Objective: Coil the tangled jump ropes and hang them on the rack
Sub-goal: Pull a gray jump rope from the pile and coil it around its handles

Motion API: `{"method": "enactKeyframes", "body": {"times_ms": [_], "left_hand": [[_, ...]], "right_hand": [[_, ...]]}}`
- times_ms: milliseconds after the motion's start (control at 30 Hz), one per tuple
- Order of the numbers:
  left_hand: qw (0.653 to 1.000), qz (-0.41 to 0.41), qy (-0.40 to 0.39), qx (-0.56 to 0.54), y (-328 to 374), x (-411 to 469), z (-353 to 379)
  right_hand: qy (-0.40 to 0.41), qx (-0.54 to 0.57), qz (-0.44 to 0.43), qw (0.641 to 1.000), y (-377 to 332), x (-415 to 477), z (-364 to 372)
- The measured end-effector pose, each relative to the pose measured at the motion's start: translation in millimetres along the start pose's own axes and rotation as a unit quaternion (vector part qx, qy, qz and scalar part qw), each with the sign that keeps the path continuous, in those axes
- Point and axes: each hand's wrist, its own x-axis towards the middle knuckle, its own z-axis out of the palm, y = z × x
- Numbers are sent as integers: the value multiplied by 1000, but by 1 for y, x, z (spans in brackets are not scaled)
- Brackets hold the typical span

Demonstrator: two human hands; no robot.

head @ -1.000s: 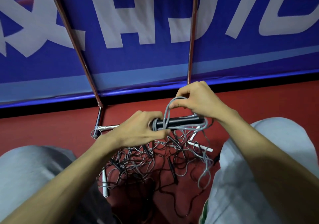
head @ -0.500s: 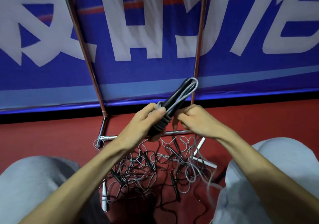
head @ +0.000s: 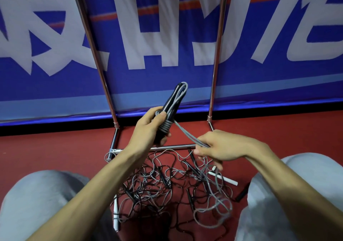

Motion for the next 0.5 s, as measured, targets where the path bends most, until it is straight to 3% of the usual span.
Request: {"method": "enactKeyframes", "body": {"times_ms": [167,333,500], "left_hand": [[975,-4,-18,222,-15,14,-21],[909,24,-115,399,-20,15,-30],[833,43,-189,517,-23,7,-17]], "right_hand": [[39,-95,-69,992,-5,-9,-6],[204,-130,-187,952,-6,-8,-6],[314,-106,-184,925,-1,-1,-3]]}}
